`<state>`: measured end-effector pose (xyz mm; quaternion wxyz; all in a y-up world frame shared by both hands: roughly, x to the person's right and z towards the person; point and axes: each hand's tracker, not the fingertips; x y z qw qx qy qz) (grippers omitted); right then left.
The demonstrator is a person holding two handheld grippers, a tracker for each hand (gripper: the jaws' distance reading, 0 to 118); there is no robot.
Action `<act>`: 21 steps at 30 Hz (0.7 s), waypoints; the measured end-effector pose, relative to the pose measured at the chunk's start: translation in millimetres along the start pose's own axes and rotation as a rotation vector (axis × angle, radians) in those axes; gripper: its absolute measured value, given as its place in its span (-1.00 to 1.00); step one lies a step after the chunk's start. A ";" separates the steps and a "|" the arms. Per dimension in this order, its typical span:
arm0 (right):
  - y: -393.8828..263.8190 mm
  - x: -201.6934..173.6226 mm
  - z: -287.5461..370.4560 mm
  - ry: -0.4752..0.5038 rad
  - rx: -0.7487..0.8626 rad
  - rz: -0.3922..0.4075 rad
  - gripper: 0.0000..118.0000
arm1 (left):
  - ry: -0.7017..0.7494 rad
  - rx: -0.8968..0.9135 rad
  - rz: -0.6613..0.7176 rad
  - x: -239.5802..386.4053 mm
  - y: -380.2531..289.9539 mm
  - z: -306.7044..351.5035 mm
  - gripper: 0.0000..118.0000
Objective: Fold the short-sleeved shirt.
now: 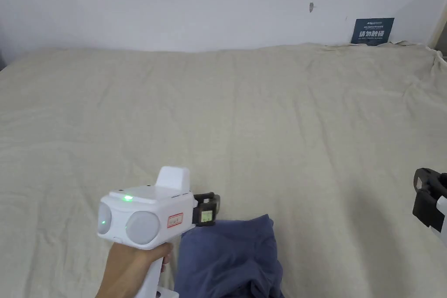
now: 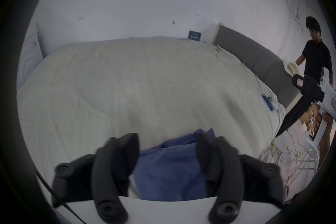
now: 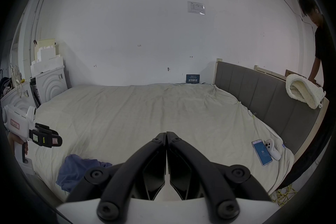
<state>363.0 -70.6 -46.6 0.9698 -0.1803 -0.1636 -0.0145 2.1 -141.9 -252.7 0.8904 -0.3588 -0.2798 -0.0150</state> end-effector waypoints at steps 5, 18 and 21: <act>0.6 -1.6 -0.1 0.001 0.001 0.000 -1.00 | 0.051 0.057 0.004 -8.6 -17.9 -0.1 -1.00; -1.4 1.9 0.4 -0.007 -0.009 -0.003 -1.00 | 0.016 0.057 -0.020 33.2 -80.9 -45.4 -1.00; -3.0 4.9 1.5 -0.013 -0.012 -0.006 -1.00 | -0.002 0.042 -0.044 53.5 -94.6 -59.2 -1.00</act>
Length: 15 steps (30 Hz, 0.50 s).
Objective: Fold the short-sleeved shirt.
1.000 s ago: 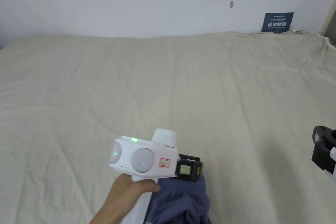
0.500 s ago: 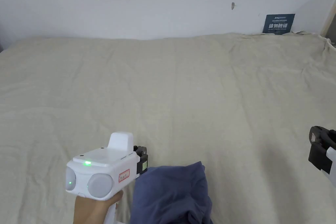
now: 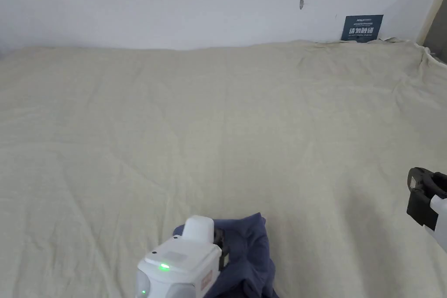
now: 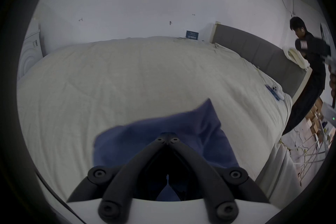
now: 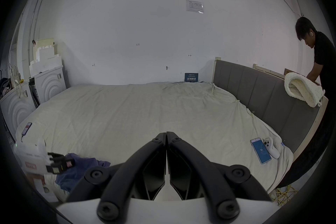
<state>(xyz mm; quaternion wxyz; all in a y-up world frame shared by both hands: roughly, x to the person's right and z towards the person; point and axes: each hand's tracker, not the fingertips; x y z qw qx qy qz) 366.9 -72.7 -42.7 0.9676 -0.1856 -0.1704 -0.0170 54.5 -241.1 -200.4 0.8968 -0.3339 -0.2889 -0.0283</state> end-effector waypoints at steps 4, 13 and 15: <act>-2.1 5.3 1.0 -0.011 -0.008 -0.002 -1.00 | -0.020 0.001 -0.052 30.0 -14.8 -12.9 -1.00; -4.1 13.7 2.5 -0.030 -0.013 -0.008 -1.00 | -0.068 -0.031 -0.123 81.2 -41.2 -32.0 -1.00; -4.7 14.7 3.0 -0.032 -0.015 -0.009 -1.00 | -0.079 -0.041 -0.125 85.9 -43.7 -36.2 -1.00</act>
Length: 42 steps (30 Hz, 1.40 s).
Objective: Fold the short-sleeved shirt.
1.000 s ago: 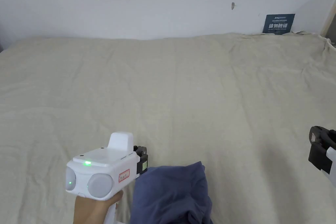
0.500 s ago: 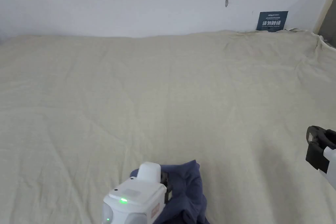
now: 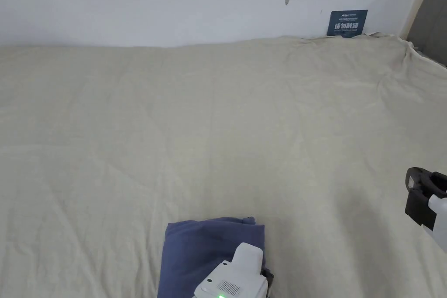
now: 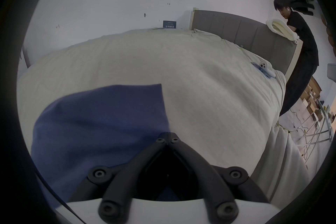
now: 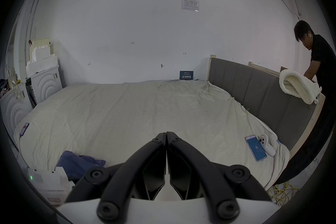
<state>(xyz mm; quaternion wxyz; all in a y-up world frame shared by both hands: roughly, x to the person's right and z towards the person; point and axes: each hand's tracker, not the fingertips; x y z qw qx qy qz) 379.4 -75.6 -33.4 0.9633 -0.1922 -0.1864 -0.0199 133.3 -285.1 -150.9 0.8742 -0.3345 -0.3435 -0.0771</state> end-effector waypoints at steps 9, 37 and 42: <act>-0.4 2.6 3.0 -0.010 0.000 -0.001 -1.00 | -0.031 -0.032 0.010 0.8 0.4 -6.6 -1.00; 35.3 -50.0 18.0 0.054 0.195 0.025 -1.00 | 0.261 0.516 0.011 -104.5 129.6 151.9 -1.00; 37.6 -61.8 17.5 0.064 0.231 0.040 -1.00 | 0.377 0.550 0.032 -143.7 130.5 175.2 -1.00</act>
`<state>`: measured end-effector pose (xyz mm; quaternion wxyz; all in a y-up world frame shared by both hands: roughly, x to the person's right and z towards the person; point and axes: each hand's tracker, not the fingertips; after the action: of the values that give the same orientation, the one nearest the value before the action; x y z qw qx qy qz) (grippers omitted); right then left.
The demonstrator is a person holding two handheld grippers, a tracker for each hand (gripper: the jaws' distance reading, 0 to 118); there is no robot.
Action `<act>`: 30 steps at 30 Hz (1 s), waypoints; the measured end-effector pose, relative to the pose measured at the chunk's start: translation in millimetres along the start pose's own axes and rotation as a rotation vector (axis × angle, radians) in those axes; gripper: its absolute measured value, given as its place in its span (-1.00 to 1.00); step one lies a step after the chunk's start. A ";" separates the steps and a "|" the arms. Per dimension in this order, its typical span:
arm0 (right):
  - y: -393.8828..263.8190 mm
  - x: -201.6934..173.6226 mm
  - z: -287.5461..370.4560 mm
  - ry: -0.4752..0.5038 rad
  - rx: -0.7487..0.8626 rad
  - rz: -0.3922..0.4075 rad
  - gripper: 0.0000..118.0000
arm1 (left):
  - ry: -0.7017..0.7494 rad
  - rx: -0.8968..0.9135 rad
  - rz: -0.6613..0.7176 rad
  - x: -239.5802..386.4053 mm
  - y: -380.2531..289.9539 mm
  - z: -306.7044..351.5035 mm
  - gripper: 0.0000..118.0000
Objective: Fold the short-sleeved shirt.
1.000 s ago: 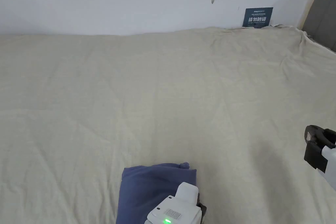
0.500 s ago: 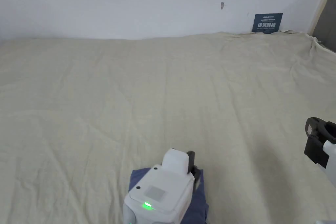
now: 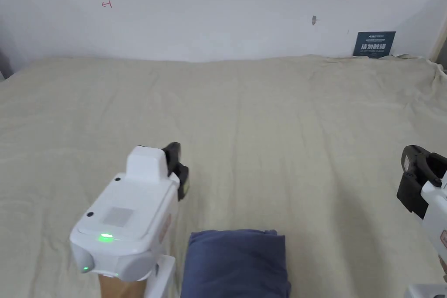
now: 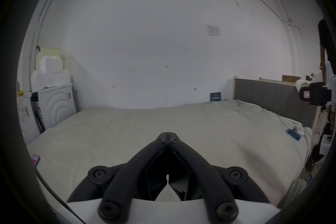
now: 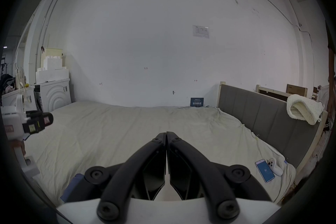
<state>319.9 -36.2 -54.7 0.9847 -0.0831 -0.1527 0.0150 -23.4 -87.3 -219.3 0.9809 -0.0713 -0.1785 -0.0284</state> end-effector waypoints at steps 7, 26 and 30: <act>-3.6 -14.5 -4.3 0.010 0.031 0.015 -1.00 | 0.165 -0.001 0.013 -52.5 -7.4 13.1 -1.00; -20.0 -38.3 -21.2 0.013 0.035 0.002 -1.00 | 0.208 -0.022 0.034 -69.3 -20.9 25.1 -1.00; -42.2 -55.7 -30.9 0.031 -0.010 -0.012 -1.00 | 0.203 -0.034 0.032 -68.5 -25.2 26.2 -1.00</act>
<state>276.5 -85.8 -93.3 0.9865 -0.0872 -0.1382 0.0072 -98.5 -106.2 -216.1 0.9929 -0.0875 -0.0767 -0.0228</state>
